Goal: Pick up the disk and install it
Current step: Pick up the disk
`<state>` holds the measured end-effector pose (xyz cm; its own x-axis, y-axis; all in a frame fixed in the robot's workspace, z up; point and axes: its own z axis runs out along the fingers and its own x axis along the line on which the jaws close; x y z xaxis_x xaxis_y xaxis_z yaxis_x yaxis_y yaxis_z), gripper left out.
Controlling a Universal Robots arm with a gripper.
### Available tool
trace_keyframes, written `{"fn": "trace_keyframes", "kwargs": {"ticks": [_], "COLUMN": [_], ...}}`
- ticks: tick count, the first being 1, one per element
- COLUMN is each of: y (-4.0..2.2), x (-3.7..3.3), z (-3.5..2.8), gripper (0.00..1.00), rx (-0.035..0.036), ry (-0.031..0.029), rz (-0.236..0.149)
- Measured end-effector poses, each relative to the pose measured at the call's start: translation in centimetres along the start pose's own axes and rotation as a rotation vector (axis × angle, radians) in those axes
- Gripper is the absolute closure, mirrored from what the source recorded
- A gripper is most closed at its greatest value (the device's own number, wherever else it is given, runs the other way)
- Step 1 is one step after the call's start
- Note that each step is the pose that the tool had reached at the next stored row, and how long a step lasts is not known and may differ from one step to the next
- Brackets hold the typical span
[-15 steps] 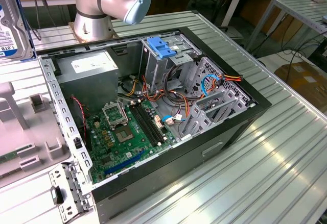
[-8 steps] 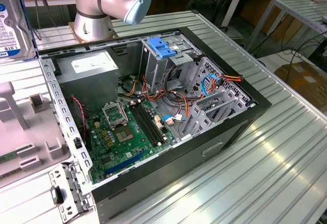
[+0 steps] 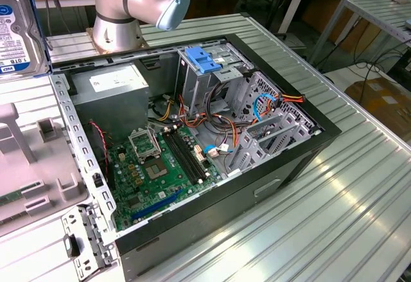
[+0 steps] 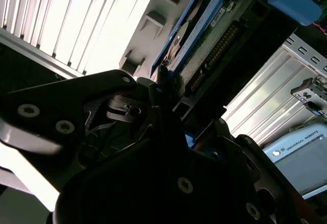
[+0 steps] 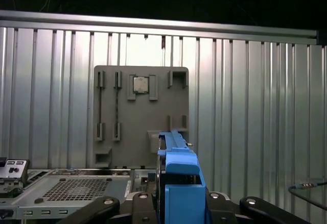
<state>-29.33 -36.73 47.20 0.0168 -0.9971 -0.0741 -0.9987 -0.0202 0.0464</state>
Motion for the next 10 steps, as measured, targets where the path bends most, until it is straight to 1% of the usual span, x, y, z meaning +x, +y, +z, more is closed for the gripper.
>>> {"fn": "trace_keyframes", "kwargs": {"ticks": [2,5,10], "y": [-0.11,-0.45,-0.73], "x": [0.04,0.10,0.15], "z": [-0.01,-0.03,-0.04], "gripper": [0.64,0.64,0.64], "rx": [0.0000,0.0000,0.0001], "ry": [0.0000,0.0000,0.0000], "rz": [0.000,0.000,0.000]}}
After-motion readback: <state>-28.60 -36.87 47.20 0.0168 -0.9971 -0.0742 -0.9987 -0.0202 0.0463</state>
